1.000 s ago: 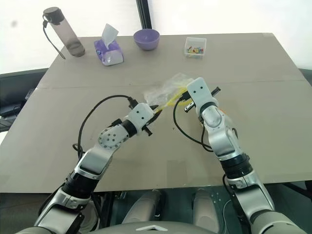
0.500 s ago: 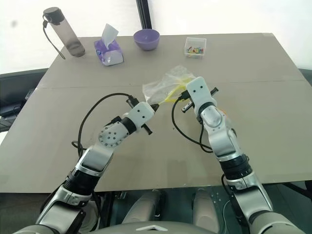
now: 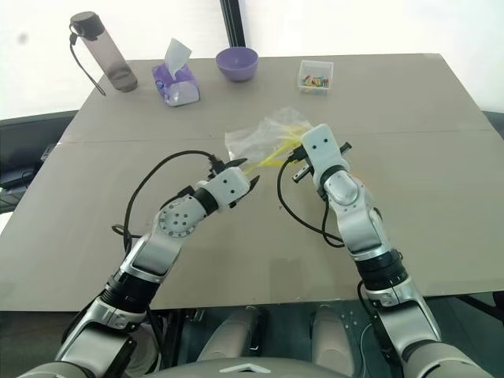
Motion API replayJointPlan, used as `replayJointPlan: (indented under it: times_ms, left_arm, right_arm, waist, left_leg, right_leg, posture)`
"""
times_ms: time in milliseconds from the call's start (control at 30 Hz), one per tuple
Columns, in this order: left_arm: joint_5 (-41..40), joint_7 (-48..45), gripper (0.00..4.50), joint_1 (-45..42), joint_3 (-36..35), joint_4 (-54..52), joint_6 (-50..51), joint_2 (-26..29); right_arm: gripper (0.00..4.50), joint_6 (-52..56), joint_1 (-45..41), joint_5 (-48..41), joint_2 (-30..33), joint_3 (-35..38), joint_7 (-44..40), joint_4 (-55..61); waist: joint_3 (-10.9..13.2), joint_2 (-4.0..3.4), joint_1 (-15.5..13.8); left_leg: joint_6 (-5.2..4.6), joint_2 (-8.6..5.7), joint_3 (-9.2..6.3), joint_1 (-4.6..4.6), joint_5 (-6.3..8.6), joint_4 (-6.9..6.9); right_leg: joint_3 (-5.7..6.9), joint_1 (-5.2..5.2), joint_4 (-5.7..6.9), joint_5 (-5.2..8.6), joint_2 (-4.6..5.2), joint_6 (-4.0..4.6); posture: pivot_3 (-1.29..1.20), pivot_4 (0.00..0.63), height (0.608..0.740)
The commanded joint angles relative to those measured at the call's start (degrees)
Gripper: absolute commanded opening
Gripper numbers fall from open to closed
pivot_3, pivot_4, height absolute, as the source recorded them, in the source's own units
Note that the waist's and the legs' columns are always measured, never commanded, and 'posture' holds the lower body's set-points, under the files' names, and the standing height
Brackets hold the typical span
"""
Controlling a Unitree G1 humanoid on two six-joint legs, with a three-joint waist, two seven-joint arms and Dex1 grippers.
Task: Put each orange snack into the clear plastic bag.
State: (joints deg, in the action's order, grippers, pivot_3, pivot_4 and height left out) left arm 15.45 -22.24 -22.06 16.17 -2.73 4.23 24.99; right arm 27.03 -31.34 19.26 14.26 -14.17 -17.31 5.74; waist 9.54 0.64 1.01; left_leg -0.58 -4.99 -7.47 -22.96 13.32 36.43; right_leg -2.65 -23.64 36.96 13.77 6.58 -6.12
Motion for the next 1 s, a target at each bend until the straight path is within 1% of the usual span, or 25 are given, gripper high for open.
replayJointPlan:
  times_ms: [33, 133, 233, 633, 767, 1000]
  left_arm:
    - [1.72, 0.93, 2.36, -0.19, -0.67, -0.73, -2.46, 0.39]
    - [6.32, 3.56, 1.50, -0.73, -0.32, -0.20, -5.15, 2.12]
    - [9.87, 5.08, 1.50, -1.06, 0.50, 0.96, -7.43, 3.29]
    - [16.55, 7.32, 1.50, -0.81, 1.68, 4.20, -12.35, 3.88]
    - [22.94, 11.80, 1.50, -1.74, 3.09, 5.54, -15.34, 5.32]
    - [26.73, 17.02, 1.50, -2.46, 2.91, 7.61, -17.32, 4.81]
  right_arm:
    - [0.00, -1.20, -0.55, 0.22, 0.24, 0.53, 0.43, 2.69]
    - [0.00, -1.22, -0.45, 0.20, 0.28, 0.51, 0.40, 2.78]
    - [0.00, -1.22, -0.44, 0.14, 0.18, 0.44, 0.38, 2.87]
    - [0.00, -1.02, -0.70, -0.14, 0.16, 0.91, 0.41, 2.85]
    - [0.00, -0.97, -0.76, -0.18, 0.09, 0.89, 0.41, 3.02]
    - [0.00, -1.07, -0.95, -0.18, 0.15, 0.92, 0.37, 3.01]
  waist:
    - [0.00, 0.00, 0.01]
    - [0.00, 0.00, 0.03]
    - [0.00, -0.01, 0.02]
    - [-0.01, -0.01, 0.04]
    - [-0.01, -0.01, 0.07]
    - [-0.01, -0.01, 0.07]
  left_leg:
    - [0.00, 0.00, 0.00, 0.00, 0.00, 0.00]
    - [0.00, 0.00, 0.00, 0.00, 0.00, 0.00]
    - [0.00, 0.00, 0.01, 0.01, 0.00, 0.00]
    - [0.00, -0.01, 0.01, 0.02, 0.00, 0.03]
    - [0.00, -0.01, 0.01, 0.03, 0.00, 0.03]
    - [0.00, -0.02, 0.00, 0.03, 0.00, 0.05]
  right_leg:
    - [0.00, 0.00, 0.01, 0.00, 0.00, 0.00]
    - [0.00, 0.00, 0.02, 0.00, 0.00, 0.00]
    - [0.00, 0.00, 0.03, 0.00, 0.00, 0.00]
    - [0.00, 0.00, 0.08, 0.00, 0.00, 0.00]
    - [0.00, -0.01, 0.10, 0.00, 0.00, 0.00]
    - [0.00, -0.02, 0.14, 0.00, 0.00, 0.00]
  posture:
    - [0.00, 0.150, 0.740]
    - [0.00, 0.150, 0.740]
    - [0.00, 0.150, 0.740]
    - [0.00, 0.150, 0.740]
    - [0.00, 0.150, 0.740]
    - [0.00, 0.150, 0.740]
